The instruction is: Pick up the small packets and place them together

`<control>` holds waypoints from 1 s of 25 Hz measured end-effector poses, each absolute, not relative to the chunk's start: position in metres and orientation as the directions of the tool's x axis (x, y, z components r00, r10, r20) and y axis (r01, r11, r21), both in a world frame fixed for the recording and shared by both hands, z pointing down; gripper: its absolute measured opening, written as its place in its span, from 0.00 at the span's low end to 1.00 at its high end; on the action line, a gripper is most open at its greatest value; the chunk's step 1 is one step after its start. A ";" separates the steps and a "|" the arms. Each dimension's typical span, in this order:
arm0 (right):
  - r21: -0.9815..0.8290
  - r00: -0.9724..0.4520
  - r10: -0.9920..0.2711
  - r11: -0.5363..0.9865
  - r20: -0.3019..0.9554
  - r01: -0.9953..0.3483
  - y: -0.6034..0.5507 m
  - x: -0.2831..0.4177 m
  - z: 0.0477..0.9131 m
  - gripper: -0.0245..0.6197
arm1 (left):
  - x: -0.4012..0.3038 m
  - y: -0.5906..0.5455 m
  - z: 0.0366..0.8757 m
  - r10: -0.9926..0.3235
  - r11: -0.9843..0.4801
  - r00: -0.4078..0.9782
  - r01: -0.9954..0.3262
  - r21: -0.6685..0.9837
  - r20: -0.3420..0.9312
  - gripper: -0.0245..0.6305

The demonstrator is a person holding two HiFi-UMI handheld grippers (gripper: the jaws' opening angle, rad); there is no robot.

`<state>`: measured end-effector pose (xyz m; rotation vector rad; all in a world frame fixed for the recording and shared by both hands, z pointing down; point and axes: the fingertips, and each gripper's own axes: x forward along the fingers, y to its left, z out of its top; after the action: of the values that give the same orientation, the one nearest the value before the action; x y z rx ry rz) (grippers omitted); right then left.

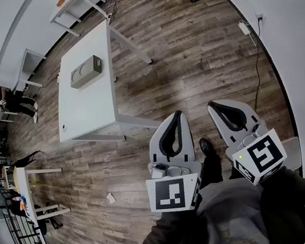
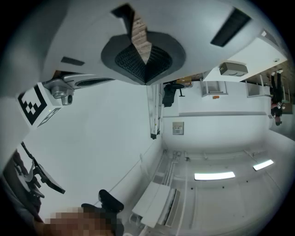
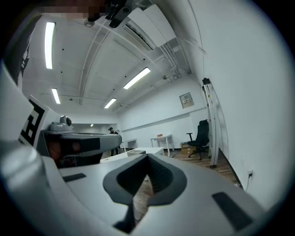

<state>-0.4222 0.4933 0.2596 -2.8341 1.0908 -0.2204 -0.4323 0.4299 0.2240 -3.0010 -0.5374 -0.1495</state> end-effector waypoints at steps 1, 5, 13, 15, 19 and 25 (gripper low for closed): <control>-0.138 0.733 -0.672 -0.739 0.100 -0.659 0.487 -0.415 0.261 0.04 | -0.425 0.424 0.225 0.342 -0.935 0.934 0.350 -0.067 0.106 0.04; -0.127 0.730 -0.676 -0.737 0.104 -0.664 0.462 -0.381 0.264 0.04 | -0.389 0.401 0.230 0.350 -0.933 0.932 0.356 -0.058 0.090 0.04; -0.133 0.709 -0.697 -0.716 0.106 -0.685 0.394 -0.308 0.266 0.04 | -0.312 0.340 0.236 0.360 -0.932 0.929 0.362 -0.016 0.082 0.04; -0.142 0.700 -0.706 -0.708 0.111 -0.692 0.381 -0.292 0.263 0.04 | -0.296 0.326 0.235 0.362 -0.932 0.929 0.364 -0.006 0.075 0.04; -0.132 0.693 -0.710 -0.704 0.125 -0.698 0.364 -0.267 0.257 0.04 | -0.272 0.309 0.233 0.367 -0.930 0.928 0.367 0.014 0.068 0.04; -0.108 0.692 -0.710 -0.704 0.130 -0.702 0.366 -0.234 0.254 0.04 | -0.236 0.311 0.235 0.371 -0.929 0.926 0.369 0.028 0.076 0.04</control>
<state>-0.2337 0.3656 0.2540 -2.8435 1.1876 -0.2510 -0.2363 0.3113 0.2353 -3.0954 -0.5947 -0.1258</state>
